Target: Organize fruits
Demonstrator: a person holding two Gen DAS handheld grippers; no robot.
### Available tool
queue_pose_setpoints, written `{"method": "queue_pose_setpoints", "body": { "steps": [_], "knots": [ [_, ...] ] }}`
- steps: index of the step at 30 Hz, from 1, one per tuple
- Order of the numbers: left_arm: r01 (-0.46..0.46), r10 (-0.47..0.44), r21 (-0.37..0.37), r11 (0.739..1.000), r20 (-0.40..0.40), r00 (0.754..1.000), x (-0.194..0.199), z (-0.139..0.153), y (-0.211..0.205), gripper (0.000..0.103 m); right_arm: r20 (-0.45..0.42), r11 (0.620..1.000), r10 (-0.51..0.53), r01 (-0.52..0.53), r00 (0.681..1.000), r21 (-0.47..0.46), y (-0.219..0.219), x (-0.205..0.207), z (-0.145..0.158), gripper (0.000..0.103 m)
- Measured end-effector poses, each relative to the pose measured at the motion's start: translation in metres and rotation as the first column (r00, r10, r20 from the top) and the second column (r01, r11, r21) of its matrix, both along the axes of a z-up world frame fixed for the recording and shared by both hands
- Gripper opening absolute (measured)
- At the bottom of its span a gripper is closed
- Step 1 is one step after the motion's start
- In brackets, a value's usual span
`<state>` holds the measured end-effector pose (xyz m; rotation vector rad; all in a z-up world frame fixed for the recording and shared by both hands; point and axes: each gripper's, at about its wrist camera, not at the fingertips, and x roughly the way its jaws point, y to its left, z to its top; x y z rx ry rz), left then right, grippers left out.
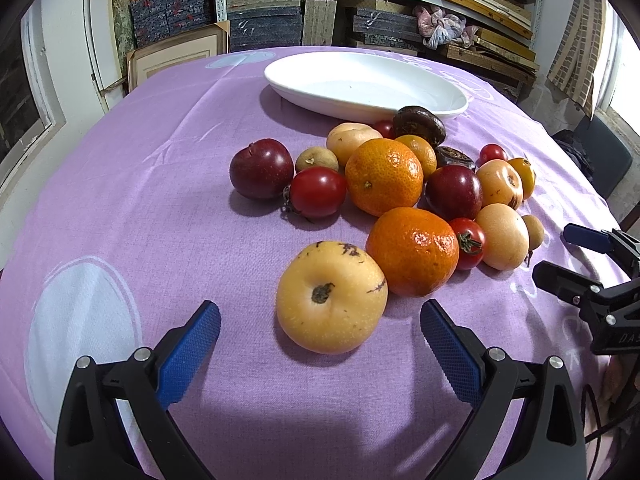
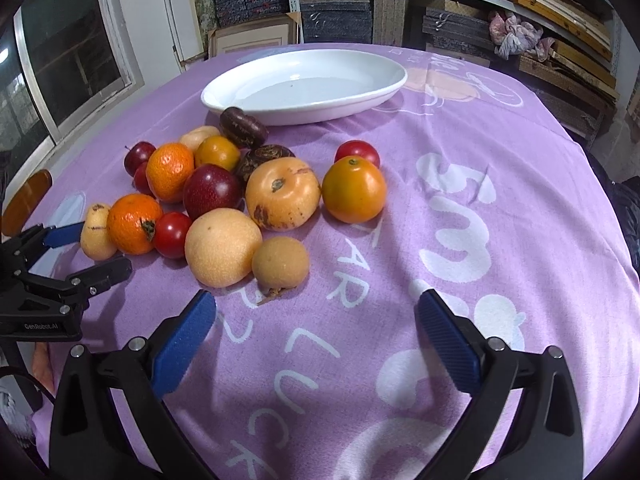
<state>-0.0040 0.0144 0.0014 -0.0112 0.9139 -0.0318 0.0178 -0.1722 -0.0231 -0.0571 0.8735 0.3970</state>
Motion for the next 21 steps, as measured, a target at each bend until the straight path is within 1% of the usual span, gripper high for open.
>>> {"method": "queue_pose_setpoints", "body": {
  "steps": [3, 5, 8, 11, 14, 17, 21],
  "knots": [
    [-0.005, 0.005, -0.015, 1.000, 0.002, 1.000, -0.001, 0.001, 0.001, 0.100, 0.000, 0.998, -0.020, 0.020, 1.000, 0.054, -0.007, 0.000, 0.005, 0.099],
    [-0.006, 0.006, -0.016, 1.000, 0.000, 1.000, 0.000, 0.002, 0.002, 0.100, -0.014, 0.998, -0.023, 0.023, 1.000, 0.060, -0.007, 0.000, 0.003, 0.099],
    [0.002, -0.002, 0.006, 1.000, -0.007, 1.000, -0.001, 0.001, 0.001, 0.100, -0.018, 1.000, 0.007, -0.007, 1.000, 0.011, 0.002, 0.000, 0.000, 0.099],
    [0.028, -0.027, 0.042, 0.999, -0.020, 0.999, -0.001, 0.000, -0.005, 0.100, 0.031, 0.998, 0.040, -0.039, 0.999, -0.043, 0.012, -0.008, 0.002, 0.099],
    [0.038, -0.038, 0.069, 0.997, -0.012, 0.999, -0.002, 0.000, -0.008, 0.100, 0.078, 0.994, 0.062, -0.055, 0.995, -0.092, 0.020, -0.016, 0.005, 0.099],
    [0.046, -0.046, 0.089, 0.995, -0.001, 0.999, -0.002, 0.002, -0.011, 0.100, 0.087, 0.992, 0.078, -0.069, 0.993, -0.103, 0.025, -0.020, 0.005, 0.099],
    [0.077, -0.081, 0.093, 0.993, 0.043, 0.996, -0.005, 0.007, -0.017, 0.100, 0.102, 0.992, 0.086, -0.076, 0.991, -0.103, 0.027, -0.023, 0.007, 0.099]
  ]
}}
